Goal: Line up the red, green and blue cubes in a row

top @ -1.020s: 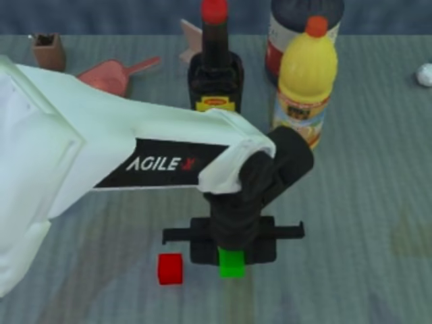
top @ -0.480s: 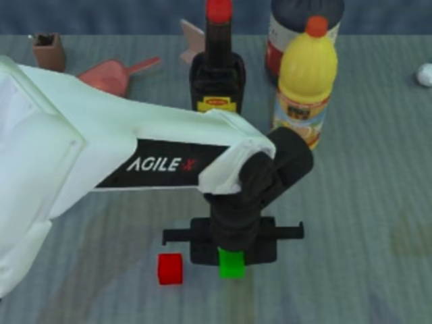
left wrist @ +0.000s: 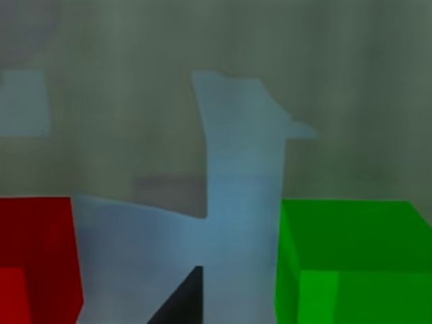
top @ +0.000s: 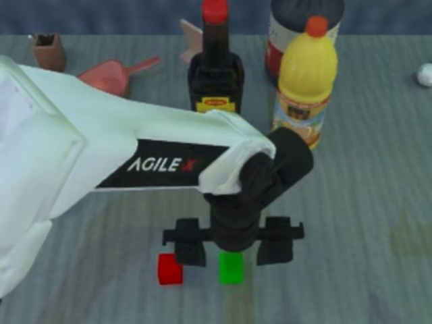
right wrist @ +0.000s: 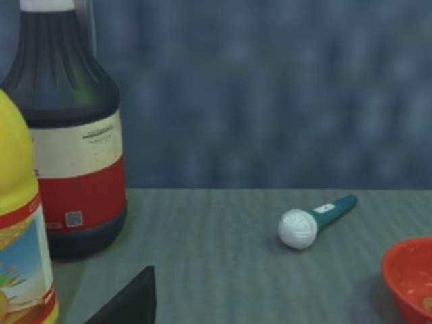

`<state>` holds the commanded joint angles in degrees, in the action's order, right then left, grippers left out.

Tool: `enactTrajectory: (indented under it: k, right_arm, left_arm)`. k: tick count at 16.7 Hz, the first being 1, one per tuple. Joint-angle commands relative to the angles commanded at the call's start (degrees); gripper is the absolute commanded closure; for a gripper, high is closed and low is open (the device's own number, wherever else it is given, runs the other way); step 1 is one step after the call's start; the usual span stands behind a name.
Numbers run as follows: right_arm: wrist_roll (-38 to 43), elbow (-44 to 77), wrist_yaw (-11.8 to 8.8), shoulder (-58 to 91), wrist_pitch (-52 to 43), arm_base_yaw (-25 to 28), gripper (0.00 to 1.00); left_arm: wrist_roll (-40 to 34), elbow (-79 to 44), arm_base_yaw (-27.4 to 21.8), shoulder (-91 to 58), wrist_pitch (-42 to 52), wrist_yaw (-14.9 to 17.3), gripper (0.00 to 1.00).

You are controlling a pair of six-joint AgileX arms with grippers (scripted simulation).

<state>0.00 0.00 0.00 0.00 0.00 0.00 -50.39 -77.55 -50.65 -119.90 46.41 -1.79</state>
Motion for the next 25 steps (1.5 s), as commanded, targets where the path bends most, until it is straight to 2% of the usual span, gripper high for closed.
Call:
enactTrajectory:
  k: [9, 17, 22, 25]
  right_arm:
    - [0.0, 0.0, 0.0, 0.0, 0.0, 0.0, 0.00]
    - [0.0, 0.0, 0.0, 0.0, 0.0, 0.0, 0.00]
    - [0.0, 0.0, 0.0, 0.0, 0.0, 0.0, 0.00]
    - [0.0, 0.0, 0.0, 0.0, 0.0, 0.0, 0.00]
  left_arm:
    - [0.0, -0.2, 0.0, 0.1, 0.2, 0.0, 0.00]
    - [-0.5, -7.9, 0.7, 5.7, 13.8, 0.0, 0.00]
    - [-0.4, -8.0, 0.5, 5.7, 13.9, 0.0, 0.00]
    - [3.3, -8.1, 2.5, 5.4, 13.9, 0.0, 0.00]
